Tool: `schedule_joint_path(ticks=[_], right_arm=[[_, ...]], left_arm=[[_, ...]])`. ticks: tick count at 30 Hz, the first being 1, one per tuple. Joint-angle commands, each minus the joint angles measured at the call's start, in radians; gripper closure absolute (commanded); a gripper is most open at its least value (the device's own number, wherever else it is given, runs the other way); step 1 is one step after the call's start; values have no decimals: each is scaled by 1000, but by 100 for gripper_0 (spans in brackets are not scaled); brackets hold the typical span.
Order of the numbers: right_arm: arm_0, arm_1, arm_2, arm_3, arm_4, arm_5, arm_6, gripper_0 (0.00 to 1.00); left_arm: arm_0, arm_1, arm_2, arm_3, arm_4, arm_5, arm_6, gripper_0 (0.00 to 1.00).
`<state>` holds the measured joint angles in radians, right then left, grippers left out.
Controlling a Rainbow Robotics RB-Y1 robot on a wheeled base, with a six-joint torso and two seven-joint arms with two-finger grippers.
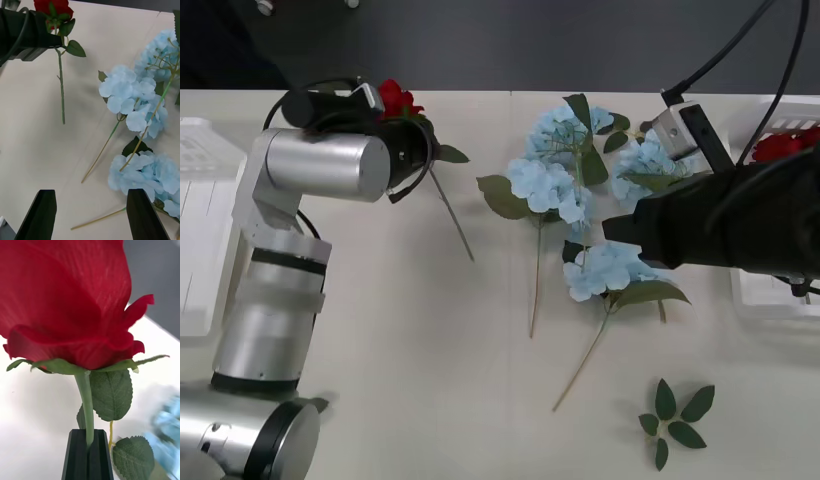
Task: Put the red flowers into the right box and the blue flowers into the left box
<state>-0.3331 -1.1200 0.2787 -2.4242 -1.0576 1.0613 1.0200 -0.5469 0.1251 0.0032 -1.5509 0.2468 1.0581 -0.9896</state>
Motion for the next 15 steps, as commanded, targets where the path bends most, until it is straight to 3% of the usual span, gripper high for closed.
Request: schedule_joint_path(ticks=[1,6,15], right_arm=[[-9,-3,-10,-6,-12,-52,-60,45],[-15,31,17,0,-16,-129,-63,45],[-57,51,229,40,93,-320,-77,45]], left_arm=[[82,13,-9,-178,92,-9,-179,100],[146,13,34,-288,307,-7,-362,99],[229,13,150,-337,783,2,-830,99]])
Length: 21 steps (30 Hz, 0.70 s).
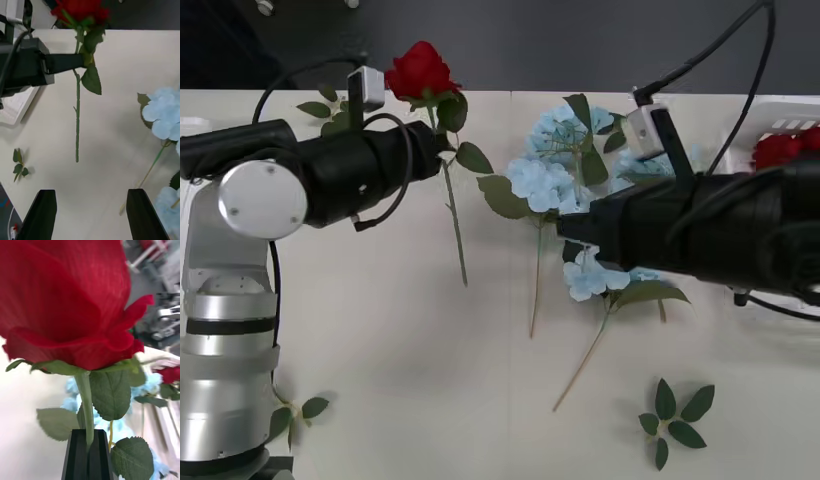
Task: Put the red flowers into the right box and the blue flowers into the left box
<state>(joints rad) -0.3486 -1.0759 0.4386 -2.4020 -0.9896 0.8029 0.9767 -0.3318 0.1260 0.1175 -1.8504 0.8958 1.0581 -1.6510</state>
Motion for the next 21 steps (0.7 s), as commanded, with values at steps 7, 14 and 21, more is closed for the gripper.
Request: schedule_joint_path(ticks=[7,14,21], right_arm=[[-43,42,212,81,80,-235,-35,45],[-43,82,324,169,124,-442,-29,45],[-44,91,424,228,160,-585,-23,45]], left_arm=[[42,12,62,-38,407,46,-518,99],[43,6,62,-38,558,143,-768,99],[70,-55,105,-36,684,276,-940,99]])
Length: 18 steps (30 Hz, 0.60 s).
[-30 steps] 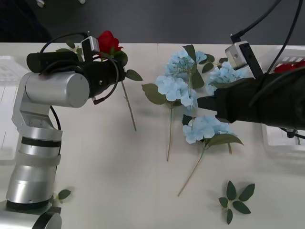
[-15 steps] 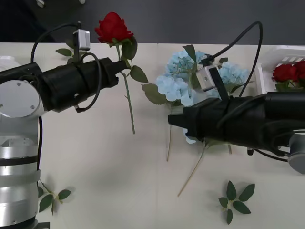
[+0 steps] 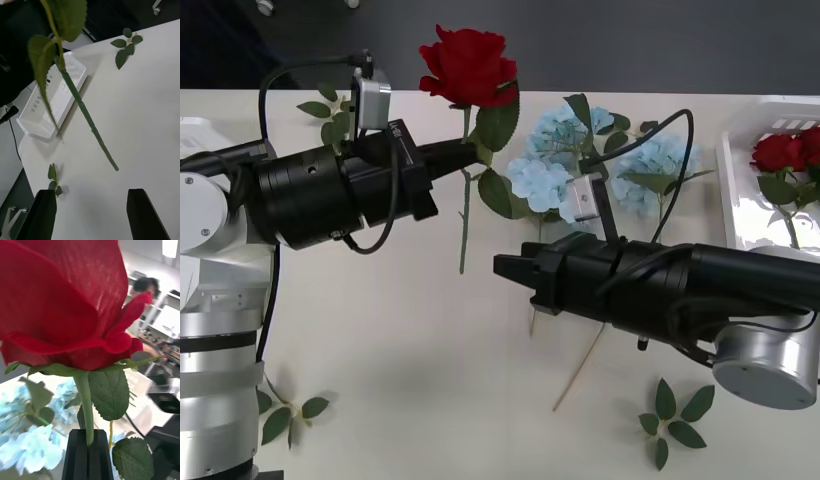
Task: Put the red flowers into the right box and the blue flowers into the left box
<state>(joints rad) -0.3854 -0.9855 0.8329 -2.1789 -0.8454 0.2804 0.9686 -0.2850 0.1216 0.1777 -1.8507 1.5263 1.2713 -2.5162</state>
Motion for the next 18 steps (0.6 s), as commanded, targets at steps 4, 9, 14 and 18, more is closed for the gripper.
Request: schedule_joint_path(ticks=[4,9,14,18], right_arm=[[-7,5,87,44,31,-155,-4,45],[-12,21,150,97,54,-291,24,45],[-29,31,178,120,69,-319,38,45],[-58,50,193,120,77,-319,50,45]], left_arm=[[37,-89,80,-36,118,169,-134,99],[37,-100,100,-35,172,257,-141,99],[38,-99,118,-36,249,318,-145,99],[40,-99,134,-27,296,353,-145,99]])
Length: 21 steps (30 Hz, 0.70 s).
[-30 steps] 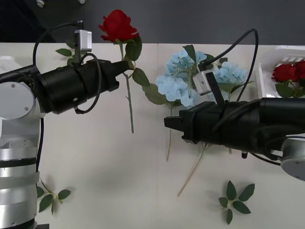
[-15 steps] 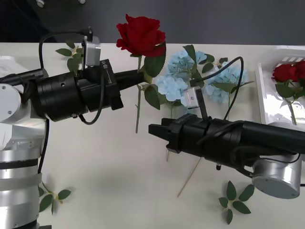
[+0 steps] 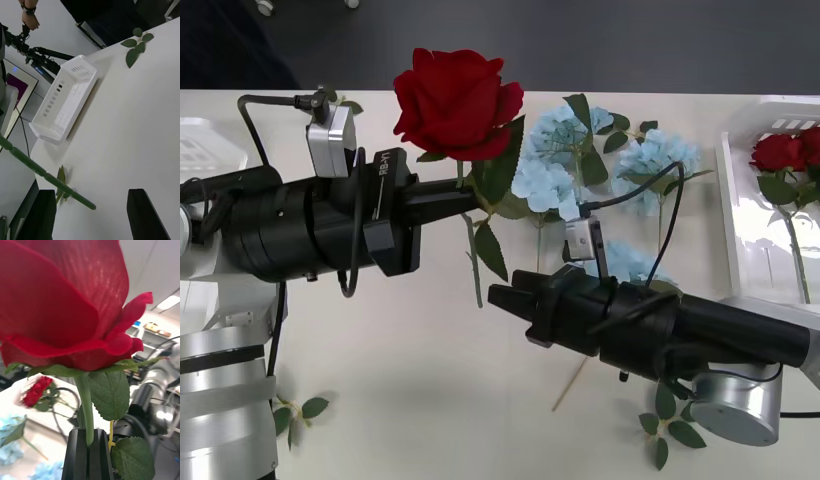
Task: Put the red flowers into the right box and the blue flowers into the left box
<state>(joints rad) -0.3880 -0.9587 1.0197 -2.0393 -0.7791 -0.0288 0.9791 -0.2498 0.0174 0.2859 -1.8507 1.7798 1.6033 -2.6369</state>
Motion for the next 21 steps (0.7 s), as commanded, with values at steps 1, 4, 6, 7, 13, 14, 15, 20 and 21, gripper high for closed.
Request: schedule_joint_path(ticks=[1,4,6,7,13,14,15,20,21], right_arm=[[-63,29,13,-19,15,-10,43,45],[-74,46,16,-19,31,-11,67,45],[-78,54,17,-19,38,-10,116,45],[-80,58,20,-19,41,-11,142,45],[-95,64,51,-19,52,-13,250,45],[-95,64,51,-19,57,-13,277,45],[-95,64,53,-19,58,-11,289,45],[-95,74,68,-19,58,-19,312,45],[-95,74,69,-19,58,-19,312,45]], left_arm=[[7,6,26,-22,58,21,-26,99],[7,4,24,-8,79,23,-31,99],[7,4,21,-7,78,23,-35,99],[7,4,18,-4,78,23,-38,99],[7,6,9,-2,78,23,-48,99],[7,4,7,-2,78,23,-49,99],[7,4,7,-1,78,23,-49,99],[7,4,4,-2,76,21,-54,99],[7,4,3,-1,76,21,-55,99]])
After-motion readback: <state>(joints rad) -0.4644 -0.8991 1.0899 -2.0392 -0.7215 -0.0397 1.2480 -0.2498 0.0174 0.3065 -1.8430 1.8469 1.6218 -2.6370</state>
